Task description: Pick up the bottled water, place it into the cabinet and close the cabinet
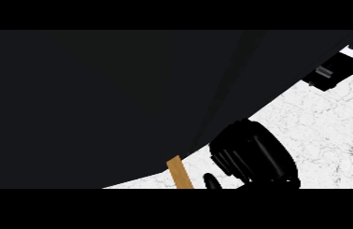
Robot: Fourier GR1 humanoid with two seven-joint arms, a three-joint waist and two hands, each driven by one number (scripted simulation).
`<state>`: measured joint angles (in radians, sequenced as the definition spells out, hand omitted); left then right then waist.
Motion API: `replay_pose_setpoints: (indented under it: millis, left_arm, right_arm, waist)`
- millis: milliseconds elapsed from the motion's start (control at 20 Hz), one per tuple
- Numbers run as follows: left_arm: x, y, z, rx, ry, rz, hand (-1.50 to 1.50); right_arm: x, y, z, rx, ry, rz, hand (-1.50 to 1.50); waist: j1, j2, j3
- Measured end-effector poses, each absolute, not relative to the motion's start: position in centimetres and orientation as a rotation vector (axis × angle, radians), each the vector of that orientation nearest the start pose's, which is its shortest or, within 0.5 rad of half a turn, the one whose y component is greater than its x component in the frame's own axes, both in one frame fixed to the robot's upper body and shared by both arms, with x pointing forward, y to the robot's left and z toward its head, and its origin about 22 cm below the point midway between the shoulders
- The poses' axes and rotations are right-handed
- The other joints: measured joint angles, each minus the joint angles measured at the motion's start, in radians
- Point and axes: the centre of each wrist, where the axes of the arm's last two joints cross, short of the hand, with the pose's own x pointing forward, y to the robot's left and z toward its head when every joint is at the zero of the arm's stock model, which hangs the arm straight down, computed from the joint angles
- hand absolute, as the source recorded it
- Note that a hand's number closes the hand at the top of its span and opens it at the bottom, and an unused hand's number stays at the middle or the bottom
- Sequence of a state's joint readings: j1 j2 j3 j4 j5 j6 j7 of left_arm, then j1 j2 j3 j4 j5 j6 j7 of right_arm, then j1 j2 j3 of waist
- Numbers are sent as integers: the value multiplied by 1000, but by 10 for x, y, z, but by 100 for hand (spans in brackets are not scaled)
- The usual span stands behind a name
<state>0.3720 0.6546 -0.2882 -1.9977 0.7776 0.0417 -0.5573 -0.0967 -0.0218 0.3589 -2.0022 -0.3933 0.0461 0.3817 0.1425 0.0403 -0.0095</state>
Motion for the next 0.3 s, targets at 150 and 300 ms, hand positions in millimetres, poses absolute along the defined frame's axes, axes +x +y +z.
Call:
replay_pose_setpoints:
  millis: [150,300]
  left_arm:
    - [145,287,56,-414,-1914,102,-150]
    - [146,288,55,-423,-1908,103,-150]
  right_arm:
    - [249,-132,123,667,-1554,174,150]
    - [284,-117,132,622,-1541,126,150]
  waist:
    - [4,-3,3]
    - [3,-6,6]
